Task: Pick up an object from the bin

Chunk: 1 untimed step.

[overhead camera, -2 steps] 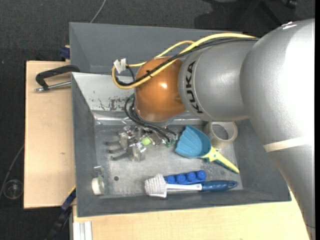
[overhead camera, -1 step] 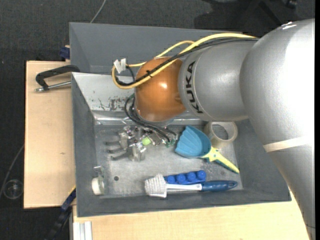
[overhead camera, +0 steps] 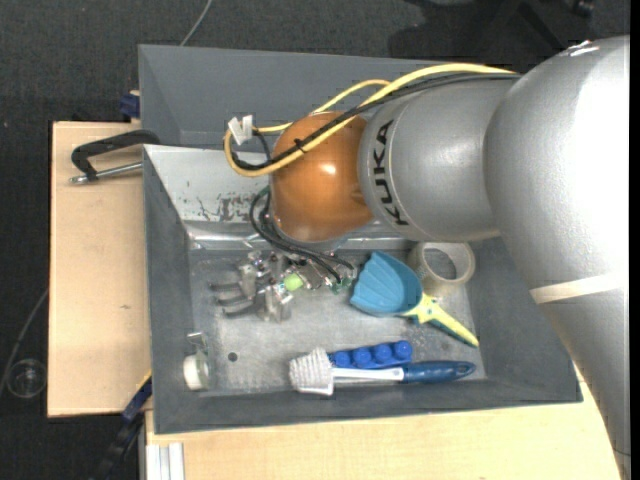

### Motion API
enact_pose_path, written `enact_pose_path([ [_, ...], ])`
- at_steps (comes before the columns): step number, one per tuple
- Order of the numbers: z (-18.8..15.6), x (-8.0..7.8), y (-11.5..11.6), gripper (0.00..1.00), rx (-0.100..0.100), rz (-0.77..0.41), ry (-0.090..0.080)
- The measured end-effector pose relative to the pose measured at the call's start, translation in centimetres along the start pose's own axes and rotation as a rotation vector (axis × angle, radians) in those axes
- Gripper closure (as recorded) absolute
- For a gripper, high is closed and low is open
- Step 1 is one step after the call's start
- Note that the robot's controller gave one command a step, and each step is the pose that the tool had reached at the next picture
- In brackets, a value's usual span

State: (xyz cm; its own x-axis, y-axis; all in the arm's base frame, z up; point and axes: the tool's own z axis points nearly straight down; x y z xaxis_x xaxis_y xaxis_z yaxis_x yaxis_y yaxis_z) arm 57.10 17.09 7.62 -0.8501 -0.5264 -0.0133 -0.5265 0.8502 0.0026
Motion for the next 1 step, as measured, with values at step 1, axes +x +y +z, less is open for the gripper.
enact_pose_path([
  [1,-1.07,-0.09,0.02,1.00,0.000,0.000,-0.003],
])
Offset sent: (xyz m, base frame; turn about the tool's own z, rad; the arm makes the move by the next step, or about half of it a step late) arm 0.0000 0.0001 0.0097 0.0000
